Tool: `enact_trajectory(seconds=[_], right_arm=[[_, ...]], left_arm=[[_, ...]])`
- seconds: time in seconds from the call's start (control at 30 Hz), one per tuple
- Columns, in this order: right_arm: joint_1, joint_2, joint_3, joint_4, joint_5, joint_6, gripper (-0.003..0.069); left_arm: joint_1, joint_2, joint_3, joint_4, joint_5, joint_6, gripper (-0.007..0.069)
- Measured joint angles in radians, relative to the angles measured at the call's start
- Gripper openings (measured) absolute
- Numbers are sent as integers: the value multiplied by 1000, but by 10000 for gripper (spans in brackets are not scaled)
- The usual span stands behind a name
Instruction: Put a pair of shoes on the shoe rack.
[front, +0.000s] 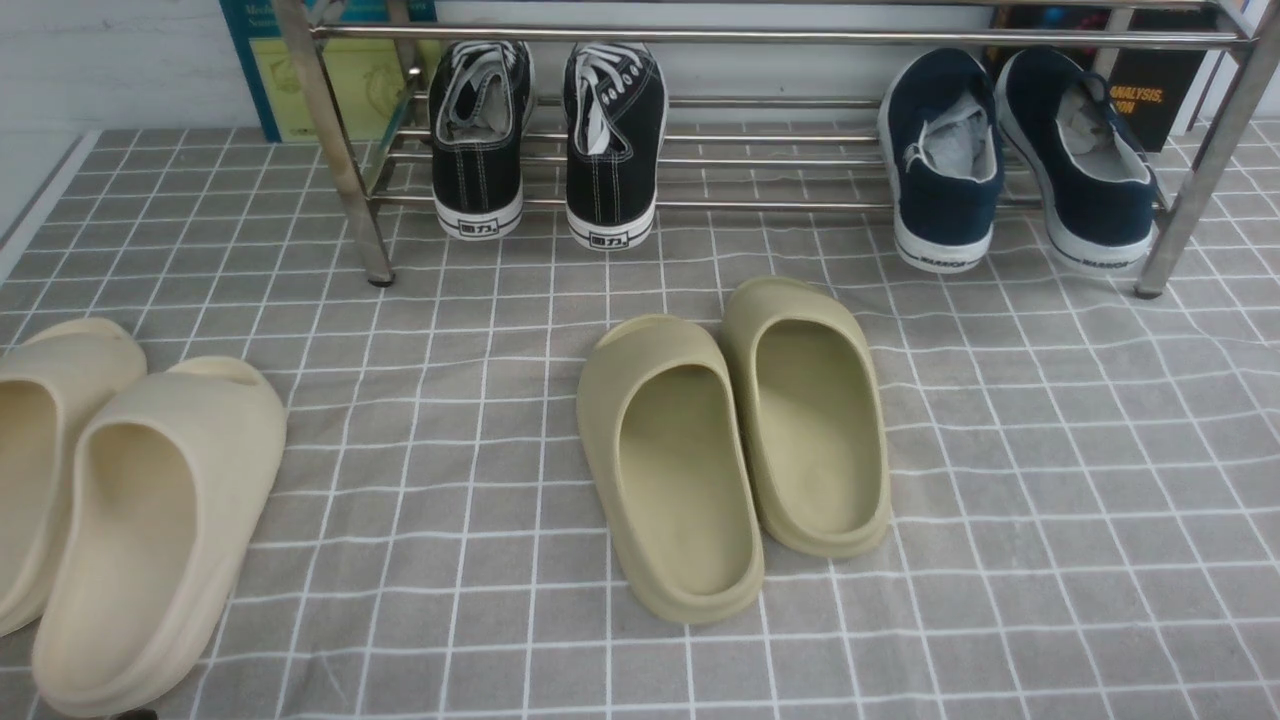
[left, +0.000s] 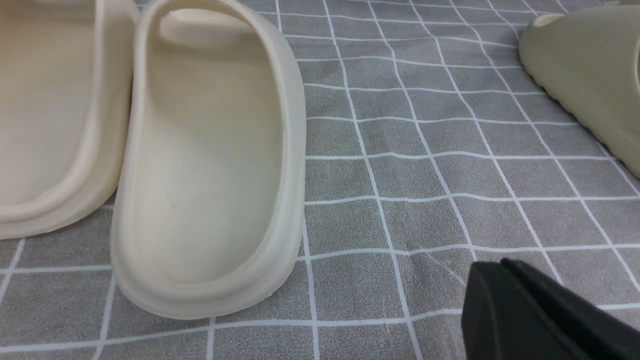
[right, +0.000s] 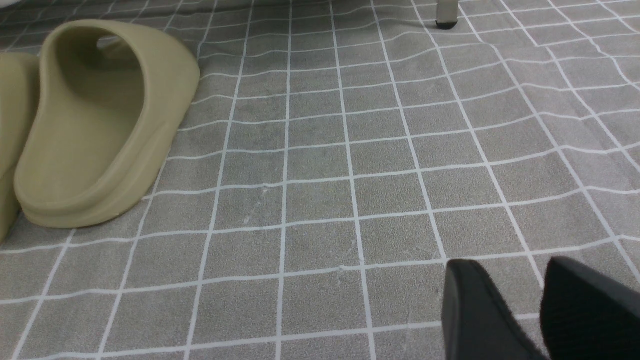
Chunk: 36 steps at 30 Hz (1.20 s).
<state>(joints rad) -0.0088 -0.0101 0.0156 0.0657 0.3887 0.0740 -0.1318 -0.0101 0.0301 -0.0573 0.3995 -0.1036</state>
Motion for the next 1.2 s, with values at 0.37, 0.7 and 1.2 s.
enact_trajectory(seconds=[0.37,0.7,1.2], right_arm=[[0,0,0,0,0,0,239],[0,0,0,0,0,0,239],[-1,0,0,-71,-2,-4,-3]], left_arm=[[0,0,0,0,0,0,-13],[0,0,0,0,0,0,-13],[0,0,0,0,0,0,-13]])
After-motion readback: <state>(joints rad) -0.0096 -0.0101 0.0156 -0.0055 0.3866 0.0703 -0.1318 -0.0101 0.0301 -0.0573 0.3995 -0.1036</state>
